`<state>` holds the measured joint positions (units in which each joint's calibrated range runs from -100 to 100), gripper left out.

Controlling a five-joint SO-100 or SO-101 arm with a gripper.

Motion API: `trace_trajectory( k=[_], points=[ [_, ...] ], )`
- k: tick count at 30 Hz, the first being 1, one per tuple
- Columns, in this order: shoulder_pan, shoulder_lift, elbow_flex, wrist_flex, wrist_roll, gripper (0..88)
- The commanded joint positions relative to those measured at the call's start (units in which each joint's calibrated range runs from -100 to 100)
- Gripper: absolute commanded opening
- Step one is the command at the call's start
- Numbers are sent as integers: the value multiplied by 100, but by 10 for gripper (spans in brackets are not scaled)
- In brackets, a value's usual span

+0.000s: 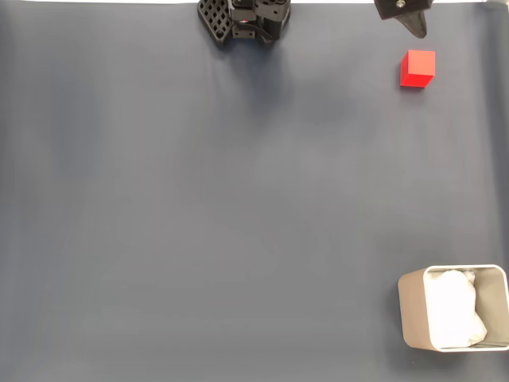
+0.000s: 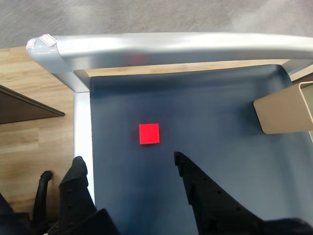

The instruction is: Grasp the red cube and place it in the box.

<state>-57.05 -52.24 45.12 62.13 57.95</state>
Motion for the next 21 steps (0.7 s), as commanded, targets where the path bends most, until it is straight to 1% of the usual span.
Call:
trace_trajectory(
  k=[1, 12, 21],
  points=[
    [73, 50, 50, -295, 15, 423],
    [51, 371, 817, -1123, -29, 438],
    [51, 874, 1036, -1779, -34, 452]
  ],
)
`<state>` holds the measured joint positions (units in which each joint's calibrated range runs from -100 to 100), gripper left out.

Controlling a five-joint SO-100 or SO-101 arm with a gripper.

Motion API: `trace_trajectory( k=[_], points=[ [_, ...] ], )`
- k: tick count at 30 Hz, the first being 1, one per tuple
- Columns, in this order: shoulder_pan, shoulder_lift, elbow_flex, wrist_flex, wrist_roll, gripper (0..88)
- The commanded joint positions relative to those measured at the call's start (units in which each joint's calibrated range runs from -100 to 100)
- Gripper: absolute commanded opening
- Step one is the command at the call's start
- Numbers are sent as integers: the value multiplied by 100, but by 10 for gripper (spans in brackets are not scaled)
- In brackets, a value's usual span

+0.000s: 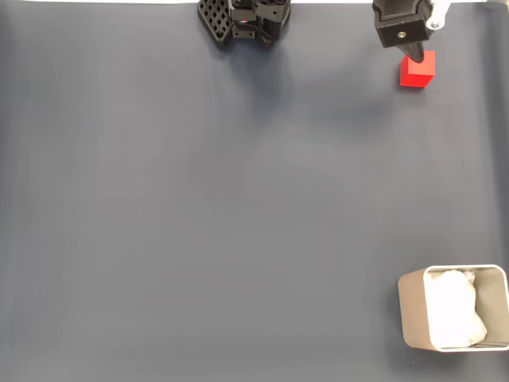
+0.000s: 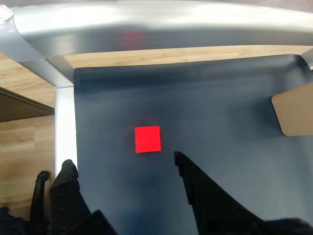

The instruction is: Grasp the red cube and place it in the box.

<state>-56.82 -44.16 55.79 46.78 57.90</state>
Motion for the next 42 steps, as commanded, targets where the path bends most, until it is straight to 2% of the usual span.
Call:
trace_trajectory(
  k=[1, 42],
  points=[
    [29, 109, -4, -309, -24, 453],
    [-6, 1366, 407, -1825, -137, 468]
  ],
)
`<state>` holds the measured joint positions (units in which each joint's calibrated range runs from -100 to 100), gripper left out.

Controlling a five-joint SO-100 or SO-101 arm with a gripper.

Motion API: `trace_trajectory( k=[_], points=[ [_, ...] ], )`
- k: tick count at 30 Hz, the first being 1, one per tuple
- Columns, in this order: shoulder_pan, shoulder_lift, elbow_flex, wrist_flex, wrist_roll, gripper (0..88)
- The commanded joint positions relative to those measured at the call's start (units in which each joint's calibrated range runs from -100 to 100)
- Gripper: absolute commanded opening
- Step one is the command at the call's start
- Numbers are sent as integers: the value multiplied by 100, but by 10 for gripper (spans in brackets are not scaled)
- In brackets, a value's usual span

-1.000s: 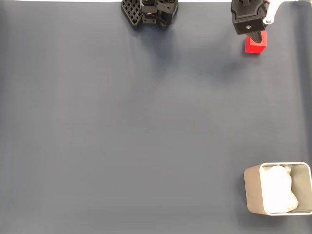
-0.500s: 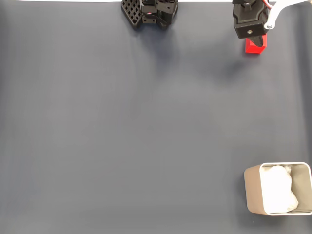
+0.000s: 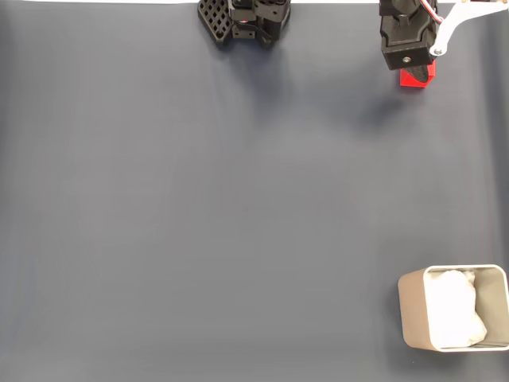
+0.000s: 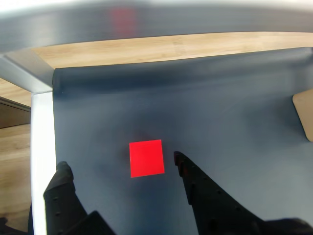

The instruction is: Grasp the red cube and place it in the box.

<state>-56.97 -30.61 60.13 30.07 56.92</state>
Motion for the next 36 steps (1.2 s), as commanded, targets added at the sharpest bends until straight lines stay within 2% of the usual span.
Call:
trace_trajectory(
  k=[1, 36],
  points=[
    [8, 37, -9, -187, -44, 469],
    [-112, 609, 256, -925, -93, 472]
  ],
)
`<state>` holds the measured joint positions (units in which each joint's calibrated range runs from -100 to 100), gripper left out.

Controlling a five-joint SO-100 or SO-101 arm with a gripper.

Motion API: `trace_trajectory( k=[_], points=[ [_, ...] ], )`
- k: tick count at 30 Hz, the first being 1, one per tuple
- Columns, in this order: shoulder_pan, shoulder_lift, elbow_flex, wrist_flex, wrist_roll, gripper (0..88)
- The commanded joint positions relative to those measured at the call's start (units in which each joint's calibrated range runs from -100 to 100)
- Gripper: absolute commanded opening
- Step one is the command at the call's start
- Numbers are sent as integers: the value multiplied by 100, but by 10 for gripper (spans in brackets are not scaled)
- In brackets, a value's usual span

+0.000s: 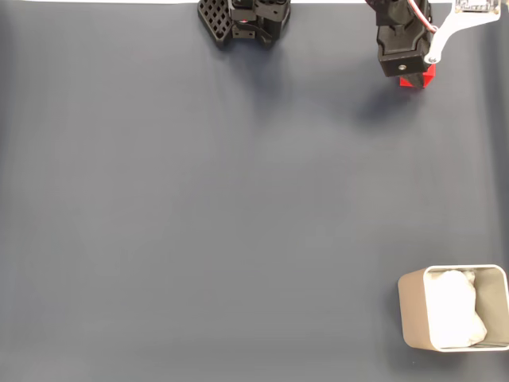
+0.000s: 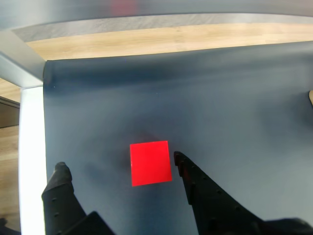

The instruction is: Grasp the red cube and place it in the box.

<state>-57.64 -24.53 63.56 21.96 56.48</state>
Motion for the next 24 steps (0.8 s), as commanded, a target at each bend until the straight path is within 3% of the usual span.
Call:
trace_trajectory(
  k=[1, 24],
  points=[
    [-53, 18, -97, -122, -49, 472],
    [-230, 226, -143, -212, -137, 468]
  ],
)
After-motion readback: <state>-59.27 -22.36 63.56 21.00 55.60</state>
